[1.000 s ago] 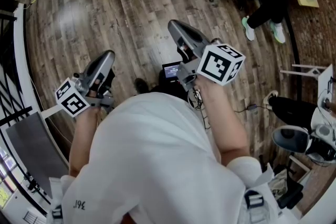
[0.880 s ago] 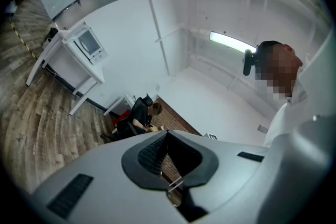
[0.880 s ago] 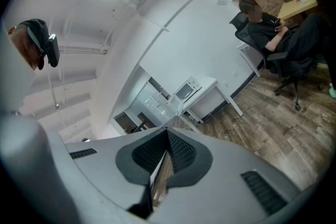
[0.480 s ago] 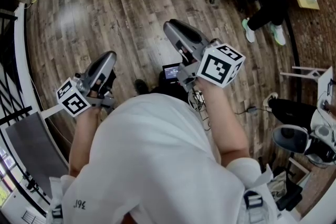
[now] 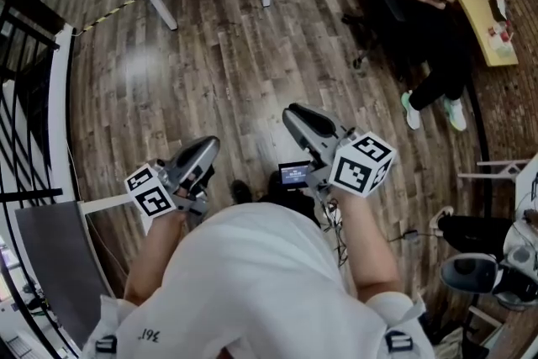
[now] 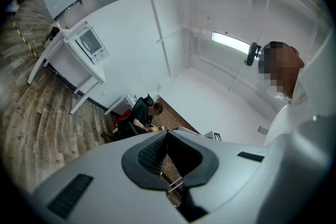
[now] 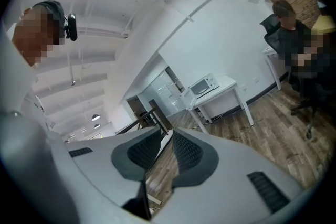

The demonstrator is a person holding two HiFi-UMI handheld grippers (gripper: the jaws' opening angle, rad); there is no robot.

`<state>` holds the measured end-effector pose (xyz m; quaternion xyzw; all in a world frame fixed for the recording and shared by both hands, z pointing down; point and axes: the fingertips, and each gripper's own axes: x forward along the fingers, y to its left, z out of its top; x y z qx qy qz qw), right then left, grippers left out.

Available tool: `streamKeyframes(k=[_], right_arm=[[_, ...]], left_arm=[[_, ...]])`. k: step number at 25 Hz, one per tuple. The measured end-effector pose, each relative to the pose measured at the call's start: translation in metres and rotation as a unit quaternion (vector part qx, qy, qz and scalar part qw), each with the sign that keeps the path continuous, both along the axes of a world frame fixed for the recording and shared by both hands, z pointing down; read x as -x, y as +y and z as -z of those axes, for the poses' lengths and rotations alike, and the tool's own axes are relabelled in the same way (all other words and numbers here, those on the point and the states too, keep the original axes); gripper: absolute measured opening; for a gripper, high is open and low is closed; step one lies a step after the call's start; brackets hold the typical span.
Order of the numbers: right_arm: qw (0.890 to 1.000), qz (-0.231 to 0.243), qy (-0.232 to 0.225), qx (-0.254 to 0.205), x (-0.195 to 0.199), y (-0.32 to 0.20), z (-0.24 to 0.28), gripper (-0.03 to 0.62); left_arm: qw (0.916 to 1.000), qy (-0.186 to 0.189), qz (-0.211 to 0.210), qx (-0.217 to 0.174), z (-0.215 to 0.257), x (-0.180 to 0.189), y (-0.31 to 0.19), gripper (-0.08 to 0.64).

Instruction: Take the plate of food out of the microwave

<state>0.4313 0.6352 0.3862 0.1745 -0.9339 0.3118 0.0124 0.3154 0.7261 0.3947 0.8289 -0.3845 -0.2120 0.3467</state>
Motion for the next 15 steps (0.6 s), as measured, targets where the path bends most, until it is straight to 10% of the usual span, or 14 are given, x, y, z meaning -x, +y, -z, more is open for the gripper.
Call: streamKeyframes(k=[15], right_arm=[[0.999,-0.022,-0.017,0.035,-0.017,-0.025,-0.017,0.071]], left_arm=[[0.9990,0.008,0.043,0.003,-0.001,-0.003,-0.013,0.006]])
